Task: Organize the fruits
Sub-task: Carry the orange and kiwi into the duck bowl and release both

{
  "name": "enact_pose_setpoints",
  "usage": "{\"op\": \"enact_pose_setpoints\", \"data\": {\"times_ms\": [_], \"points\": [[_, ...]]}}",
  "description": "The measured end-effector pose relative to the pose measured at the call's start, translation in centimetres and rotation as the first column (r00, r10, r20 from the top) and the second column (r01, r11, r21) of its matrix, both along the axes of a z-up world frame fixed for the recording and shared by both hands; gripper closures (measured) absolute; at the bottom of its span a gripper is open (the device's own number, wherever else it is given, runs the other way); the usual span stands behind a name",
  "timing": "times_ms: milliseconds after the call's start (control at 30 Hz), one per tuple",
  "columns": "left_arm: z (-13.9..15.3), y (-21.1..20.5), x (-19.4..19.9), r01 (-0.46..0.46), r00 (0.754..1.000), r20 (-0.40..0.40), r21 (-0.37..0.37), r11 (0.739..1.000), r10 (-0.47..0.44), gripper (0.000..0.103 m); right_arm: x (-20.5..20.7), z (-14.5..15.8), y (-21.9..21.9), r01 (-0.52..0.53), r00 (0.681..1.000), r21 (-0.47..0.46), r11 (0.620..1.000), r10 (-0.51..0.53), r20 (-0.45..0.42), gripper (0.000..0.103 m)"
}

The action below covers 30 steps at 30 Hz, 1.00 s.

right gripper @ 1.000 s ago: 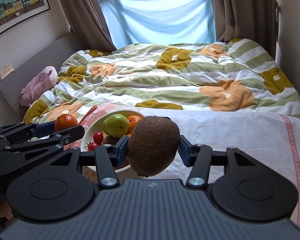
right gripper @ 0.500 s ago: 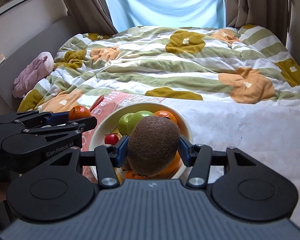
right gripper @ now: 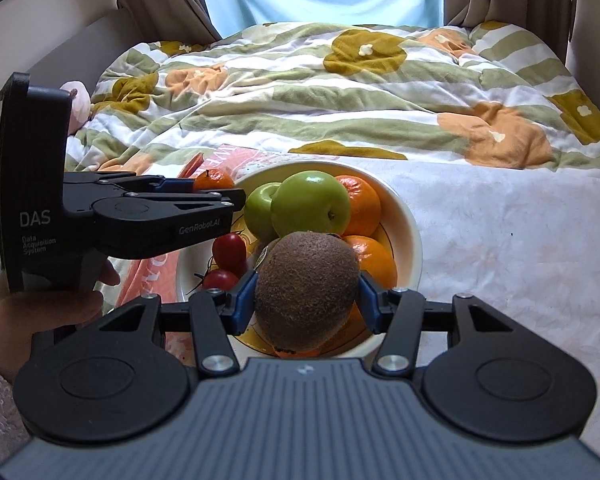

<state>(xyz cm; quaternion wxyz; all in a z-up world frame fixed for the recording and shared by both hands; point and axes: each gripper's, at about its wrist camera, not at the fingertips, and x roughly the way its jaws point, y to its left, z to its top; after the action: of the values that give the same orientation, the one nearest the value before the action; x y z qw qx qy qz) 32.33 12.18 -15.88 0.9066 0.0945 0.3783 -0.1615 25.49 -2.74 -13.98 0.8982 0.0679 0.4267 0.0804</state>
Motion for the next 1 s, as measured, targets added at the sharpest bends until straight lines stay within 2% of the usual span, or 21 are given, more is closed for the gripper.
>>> {"op": "enact_pose_setpoints", "data": {"times_ms": [33, 67, 100, 167, 400, 633, 933, 1000], "points": [[0.0, 0.1, 0.0, -0.003, 1.0, 0.001, -0.006, 1.0, 0.003, 0.056, 0.0, -0.1, 0.2, 0.0, 1.0, -0.001, 1.0, 0.0, -0.002, 0.036], [0.0, 0.3, 0.1, -0.011, 1.0, 0.002, -0.008, 1.0, 0.011, 0.044, 0.1, -0.2, 0.2, -0.002, 1.0, -0.001, 1.0, 0.002, -0.004, 0.036], [0.2, 0.4, 0.1, -0.021, 1.0, 0.009, -0.01, 1.0, 0.021, 0.021, 0.1, -0.2, 0.3, -0.004, 1.0, -0.001, 1.0, 0.004, -0.006, 0.036], [0.5, 0.9, -0.1, -0.026, 0.999, 0.026, -0.037, 0.999, 0.027, 0.0, 0.1, -0.2, 0.5, -0.01, 1.0, -0.005, 1.0, 0.009, -0.007, 0.036], [2.5, 2.5, -1.5, -0.08, 0.996, 0.047, -0.038, 0.996, 0.082, 0.0, 0.0, 0.1, 1.0, -0.049, 0.999, -0.013, 0.999, 0.049, 0.007, 0.036], [4.9, 4.8, -4.2, -0.183, 0.979, 0.084, -0.029, 0.983, 0.184, 0.0, -0.4, 0.2, 4.0, -0.193, 0.978, -0.062, 0.979, 0.197, 0.065, 0.036], [4.2, 7.2, -5.6, -0.266, 0.963, 0.046, -0.027, 0.964, 0.267, 0.0, -0.3, -2.1, 6.8, -0.284, 0.953, -0.133, 0.95, 0.295, 0.074, 0.036], [4.1, 7.3, -5.8, -0.272, 0.961, 0.041, -0.035, 0.962, 0.273, 0.0, -0.5, -2.4, 7.2, -0.285, 0.949, -0.177, 0.942, 0.303, 0.085, 0.035]]}}
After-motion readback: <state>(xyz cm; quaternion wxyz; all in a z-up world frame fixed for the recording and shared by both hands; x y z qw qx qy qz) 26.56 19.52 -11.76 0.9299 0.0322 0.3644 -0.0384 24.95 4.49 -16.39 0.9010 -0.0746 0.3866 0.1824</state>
